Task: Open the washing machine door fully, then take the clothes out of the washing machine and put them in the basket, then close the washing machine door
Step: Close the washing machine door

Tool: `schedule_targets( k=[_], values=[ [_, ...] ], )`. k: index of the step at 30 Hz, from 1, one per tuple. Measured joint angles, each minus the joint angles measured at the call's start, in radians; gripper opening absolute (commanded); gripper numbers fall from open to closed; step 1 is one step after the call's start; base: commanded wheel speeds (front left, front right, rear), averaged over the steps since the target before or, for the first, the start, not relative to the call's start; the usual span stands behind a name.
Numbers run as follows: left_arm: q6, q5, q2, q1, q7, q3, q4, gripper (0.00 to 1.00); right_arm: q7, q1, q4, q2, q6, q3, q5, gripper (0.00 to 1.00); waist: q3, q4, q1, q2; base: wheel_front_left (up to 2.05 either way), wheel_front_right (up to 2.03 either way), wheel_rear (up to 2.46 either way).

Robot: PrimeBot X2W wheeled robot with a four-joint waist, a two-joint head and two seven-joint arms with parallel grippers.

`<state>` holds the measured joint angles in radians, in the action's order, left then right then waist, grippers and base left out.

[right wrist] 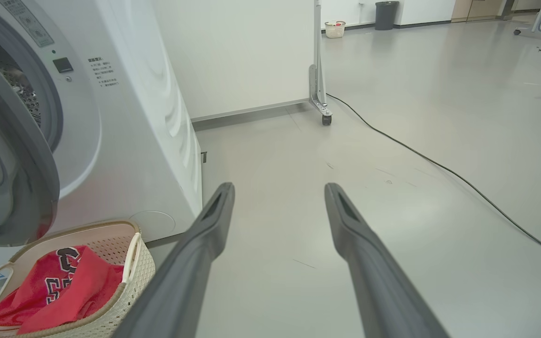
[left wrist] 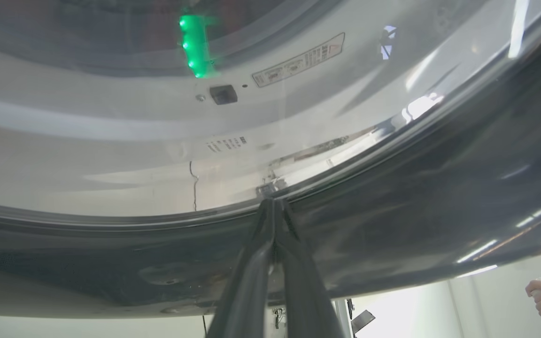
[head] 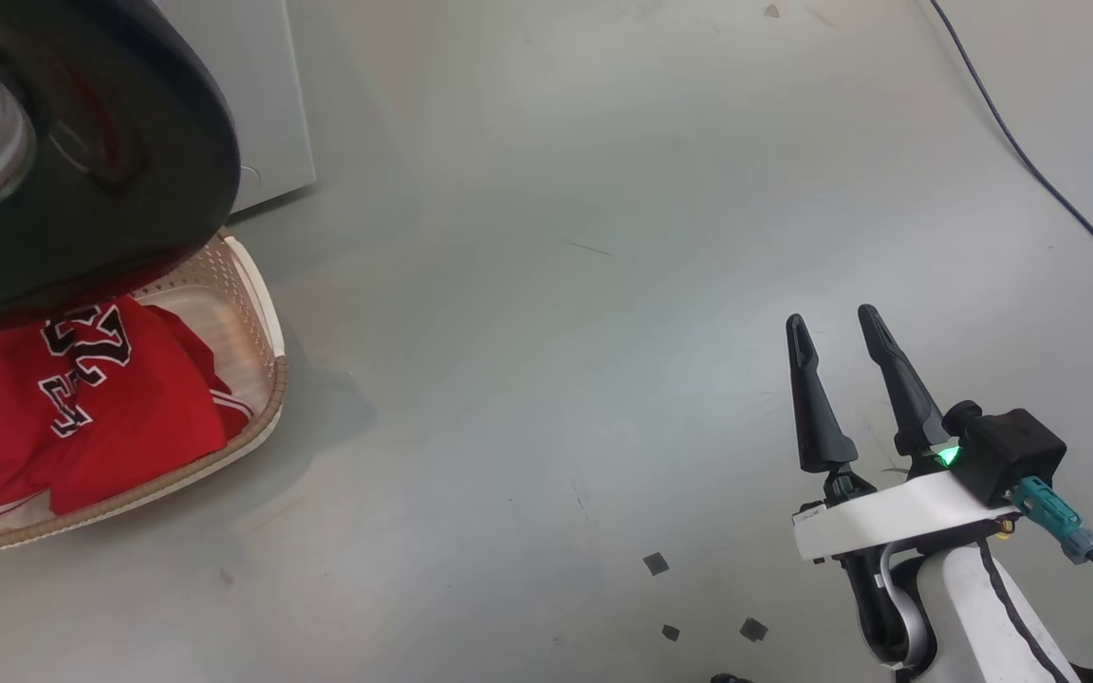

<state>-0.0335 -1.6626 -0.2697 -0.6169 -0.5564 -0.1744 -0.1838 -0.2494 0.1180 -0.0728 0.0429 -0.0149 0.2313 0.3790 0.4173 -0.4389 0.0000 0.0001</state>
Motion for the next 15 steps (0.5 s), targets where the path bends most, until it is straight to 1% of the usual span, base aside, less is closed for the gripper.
schedule_targets(
  k=[7,12,15],
  values=[
    [0.019,0.021,-0.017,-0.073,0.042,-0.022,-0.035,0.0,-0.002,0.026,0.015,-0.002,0.008,0.002,0.043,1.0,0.033,-0.045,0.0,0.0,0.0,0.0,0.0],
    [0.02,0.03,-0.029,-0.113,0.07,-0.032,-0.069,0.0,-0.003,0.039,0.02,-0.003,0.01,0.01,0.061,1.0,0.049,-0.07,0.0,0.0,0.0,0.0,0.0],
    [0.024,0.04,-0.034,-0.135,0.084,-0.032,-0.091,0.0,-0.003,0.039,0.022,-0.003,0.018,0.013,0.065,1.0,0.054,-0.08,0.0,0.0,0.0,0.0,0.0]
  ],
)
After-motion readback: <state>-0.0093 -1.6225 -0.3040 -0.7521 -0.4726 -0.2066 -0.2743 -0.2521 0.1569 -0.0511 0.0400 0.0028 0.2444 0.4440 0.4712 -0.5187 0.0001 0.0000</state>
